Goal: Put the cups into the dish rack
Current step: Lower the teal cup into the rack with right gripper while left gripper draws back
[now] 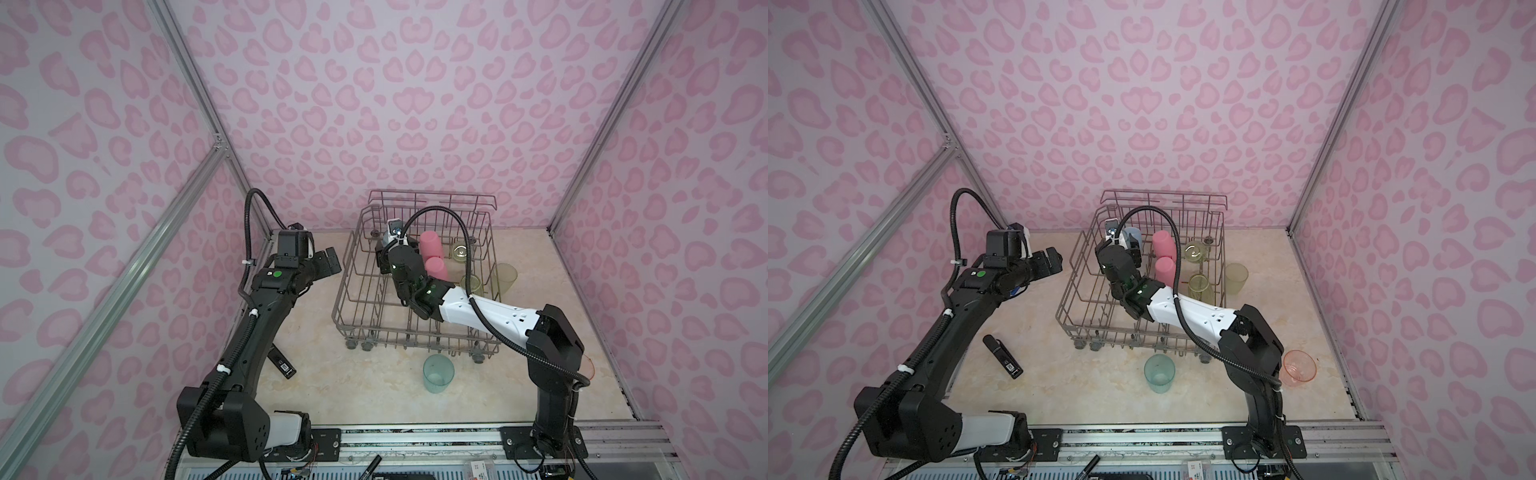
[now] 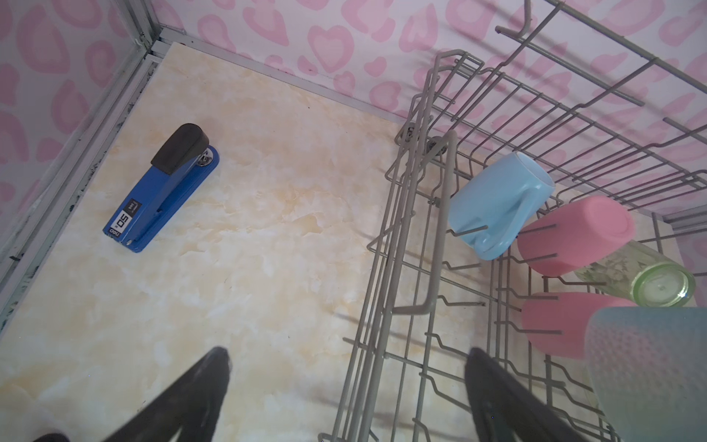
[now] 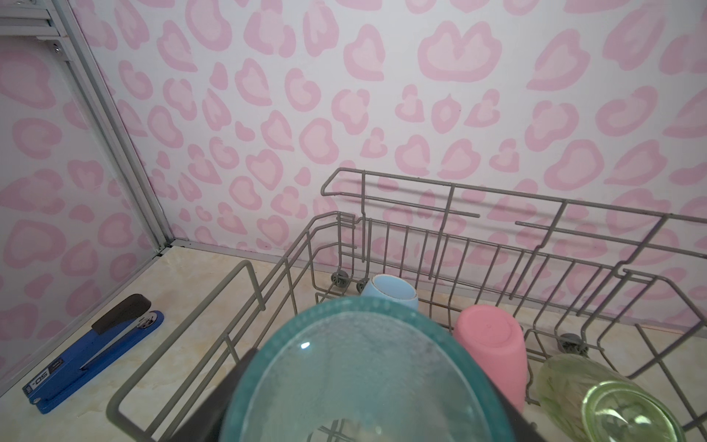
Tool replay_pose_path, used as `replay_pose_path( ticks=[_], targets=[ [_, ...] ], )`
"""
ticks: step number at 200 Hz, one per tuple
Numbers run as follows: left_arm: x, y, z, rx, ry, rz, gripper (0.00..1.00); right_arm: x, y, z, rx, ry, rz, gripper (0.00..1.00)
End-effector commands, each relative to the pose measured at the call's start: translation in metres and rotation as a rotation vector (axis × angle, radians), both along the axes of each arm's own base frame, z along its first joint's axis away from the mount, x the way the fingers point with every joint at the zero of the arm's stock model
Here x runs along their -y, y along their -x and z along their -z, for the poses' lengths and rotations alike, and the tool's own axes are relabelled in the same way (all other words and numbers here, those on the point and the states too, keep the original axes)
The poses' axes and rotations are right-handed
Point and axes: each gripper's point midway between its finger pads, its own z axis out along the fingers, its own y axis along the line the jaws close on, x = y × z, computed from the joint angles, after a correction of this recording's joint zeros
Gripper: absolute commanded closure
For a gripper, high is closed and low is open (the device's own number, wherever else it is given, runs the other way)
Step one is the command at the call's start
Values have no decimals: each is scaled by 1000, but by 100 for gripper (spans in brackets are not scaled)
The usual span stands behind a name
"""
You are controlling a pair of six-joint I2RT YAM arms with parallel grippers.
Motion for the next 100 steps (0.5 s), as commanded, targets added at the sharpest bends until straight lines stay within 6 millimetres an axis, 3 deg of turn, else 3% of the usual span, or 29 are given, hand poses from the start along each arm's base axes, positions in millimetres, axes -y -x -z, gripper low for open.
replay_pose_path(
  ticks=[1, 26, 40, 42, 46, 100],
  targets=[
    [0, -6, -2, 24, 3, -1, 2, -8, -3, 0, 42, -39, -11, 35],
    [-2, -6, -2, 27, 0, -10, 3, -10, -6, 14, 52, -59, 2, 35],
    [-3, -6, -2, 28, 1, -15, 3, -13, -7, 12, 69, -84, -9, 35],
    [-3, -6, -2, 28, 1, -15, 3, -11, -6, 24, 54, -66, -11, 35],
    [-3, -6, -2, 27, 1, -14, 3, -11, -6, 28, 52, -64, -12, 35],
    [-2, -6, -2, 30, 5, -11, 3, -19, -19, 50, 56, -72, -18, 36]
  ],
)
